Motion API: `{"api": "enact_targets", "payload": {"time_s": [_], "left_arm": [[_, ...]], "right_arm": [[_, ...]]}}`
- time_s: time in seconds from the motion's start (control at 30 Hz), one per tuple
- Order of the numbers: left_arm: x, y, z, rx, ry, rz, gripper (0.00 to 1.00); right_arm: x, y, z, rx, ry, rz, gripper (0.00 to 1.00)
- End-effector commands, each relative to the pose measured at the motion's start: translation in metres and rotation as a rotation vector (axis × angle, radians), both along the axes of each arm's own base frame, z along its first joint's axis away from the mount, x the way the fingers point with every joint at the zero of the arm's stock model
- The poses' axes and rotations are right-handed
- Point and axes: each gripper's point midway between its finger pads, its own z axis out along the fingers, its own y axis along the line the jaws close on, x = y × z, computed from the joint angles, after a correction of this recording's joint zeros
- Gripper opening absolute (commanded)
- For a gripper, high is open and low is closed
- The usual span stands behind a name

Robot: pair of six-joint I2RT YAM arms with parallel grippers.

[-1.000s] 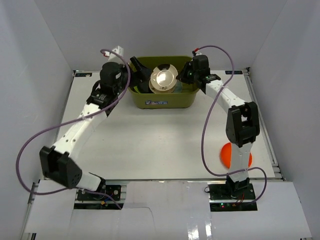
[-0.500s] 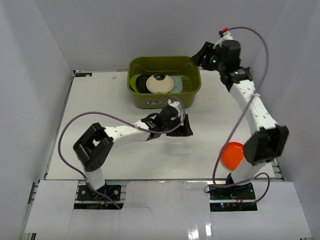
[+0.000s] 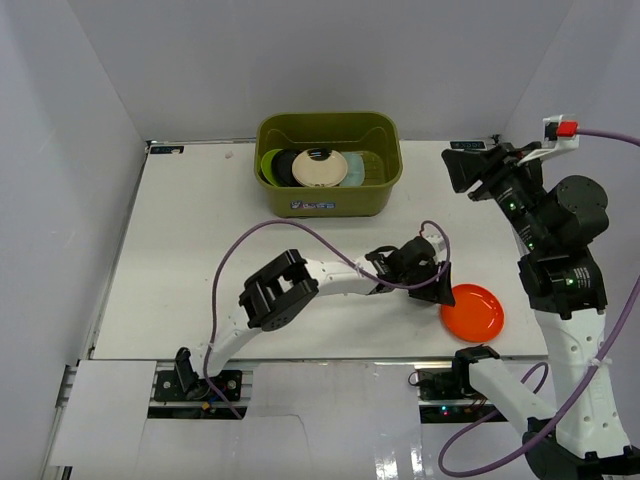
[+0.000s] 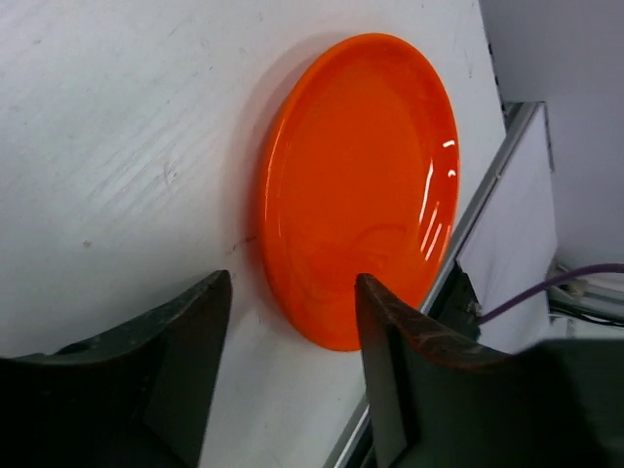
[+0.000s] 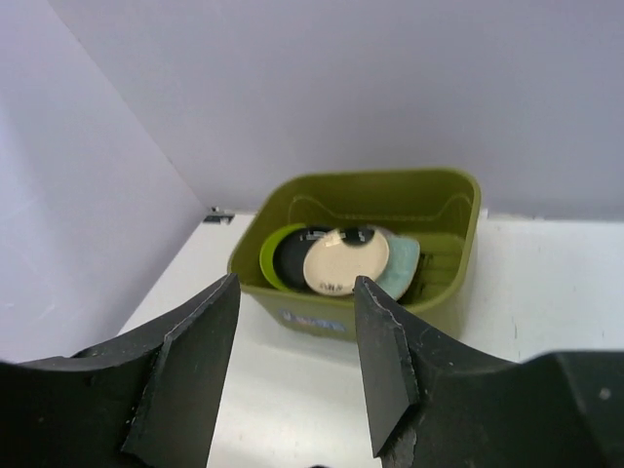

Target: Place the plates into the plastic bin on the countertop

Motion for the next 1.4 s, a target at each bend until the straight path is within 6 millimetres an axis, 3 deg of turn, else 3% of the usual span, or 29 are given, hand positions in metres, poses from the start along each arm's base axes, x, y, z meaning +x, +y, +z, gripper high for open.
{"api": "enact_targets", "payload": {"time_s": [0.0,0.07,0.13,0.2,0.23,0.3,0.33,0.4,0.43,0.5,0.53,0.6,0.63,0.67,0.7,0.73,0.77,0.8,0.83,0.87,0.9,0.93,0.97,1.0,1.03,1.23,1.3,1.33,1.37], "left_arm": [[-0.020,-0.010,-0.022,0.046,0.049,-0.047,0.61],[-0.020,-0.015,-0.028,0.041,0.067,-0.040,0.49],[-0.020,-0.016,-0.035,0.040,0.076,-0.037,0.21],[-0.017,-0.015,-0.033,0.036,0.069,-0.016,0.03],[-0.009,-0.016,-0.016,0.005,0.043,0.000,0.00],[-0.001,-0.007,-0.003,-0.010,0.028,0.017,0.00],[0.013,-0.004,0.036,-0.077,-0.005,0.036,0.00],[0.027,0.015,0.062,-0.091,-0.055,0.065,0.00],[0.047,0.030,0.115,-0.163,-0.110,0.107,0.00],[0.069,0.057,0.153,-0.214,-0.176,0.171,0.00],[0.094,0.087,0.203,-0.280,-0.239,0.232,0.00],[0.120,0.120,0.237,-0.308,-0.300,0.297,0.00],[0.148,0.152,0.240,-0.247,-0.327,0.350,0.00],[0.164,0.169,0.249,-0.219,-0.353,0.380,0.00],[0.185,0.184,0.275,-0.212,-0.405,0.430,0.00],[0.212,0.216,0.269,-0.132,-0.423,0.483,0.00],[0.229,0.229,0.263,-0.098,-0.427,0.514,0.00],[0.246,0.244,0.274,-0.098,-0.450,0.553,0.00],[0.271,0.274,0.272,-0.079,-0.447,0.612,0.00],[0.283,0.284,0.272,-0.077,-0.441,0.630,0.00],[0.303,0.291,0.248,-0.037,-0.405,0.648,0.00],[0.323,0.311,0.259,-0.034,-0.410,0.692,0.00],[0.335,0.316,0.251,-0.019,-0.395,0.701,0.00],[0.350,0.318,0.219,0.022,-0.347,0.706,0.00],[0.360,0.327,0.221,0.026,-0.341,0.720,0.00],[0.381,0.335,0.167,0.070,-0.261,0.733,0.01],[0.383,0.337,0.158,0.081,-0.250,0.738,0.14],[0.383,0.338,0.152,0.088,-0.237,0.737,0.28],[0.382,0.339,0.150,0.089,-0.232,0.735,0.34]], "right_arm": [[-0.007,0.002,-0.032,-0.035,0.081,0.024,0.56],[-0.012,0.002,-0.037,-0.036,0.090,0.029,0.56],[-0.015,0.001,-0.045,-0.043,0.107,0.024,0.56],[-0.017,0.000,-0.050,-0.046,0.117,0.023,0.56],[-0.018,0.000,-0.051,-0.046,0.117,0.024,0.56],[-0.020,0.000,-0.049,-0.045,0.109,0.026,0.56],[-0.021,0.001,-0.047,-0.043,0.105,0.032,0.56],[-0.025,0.002,-0.040,-0.036,0.089,0.043,0.56],[-0.029,0.004,-0.029,-0.028,0.059,0.057,0.56],[-0.034,0.003,-0.018,-0.013,0.032,0.060,0.56],[-0.037,0.003,-0.009,-0.007,0.006,0.059,0.56],[-0.045,-0.003,0.001,0.016,-0.034,0.037,0.56],[-0.047,-0.004,0.003,0.026,-0.048,0.032,0.56],[-0.047,-0.005,0.004,0.036,-0.063,0.027,0.56],[-0.049,-0.008,0.006,0.049,-0.071,0.012,0.56],[-0.050,-0.009,0.005,0.053,-0.071,0.005,0.56],[-0.049,-0.010,0.003,0.055,-0.071,-0.004,0.56],[-0.049,-0.011,0.002,0.058,-0.071,-0.008,0.56],[-0.047,-0.011,-0.002,0.056,-0.065,-0.008,0.56],[-0.043,-0.010,-0.010,0.052,-0.047,-0.007,0.56],[-0.040,-0.008,-0.017,0.049,-0.031,-0.001,0.56],[-0.036,-0.007,-0.024,0.047,-0.014,0.000,0.56],[-0.031,-0.005,-0.037,0.042,0.015,0.005,0.56],[-0.029,-0.003,-0.043,0.039,0.031,0.012,0.56],[-0.027,-0.003,-0.049,0.038,0.045,0.014,0.56],[-0.017,-0.002,-0.086,0.016,0.123,0.003,0.56],[-0.015,0.001,-0.101,0.012,0.156,0.017,0.56],[-0.015,0.002,-0.105,0.017,0.165,0.020,0.56],[-0.014,0.002,-0.109,0.017,0.173,0.020,0.56]]}}
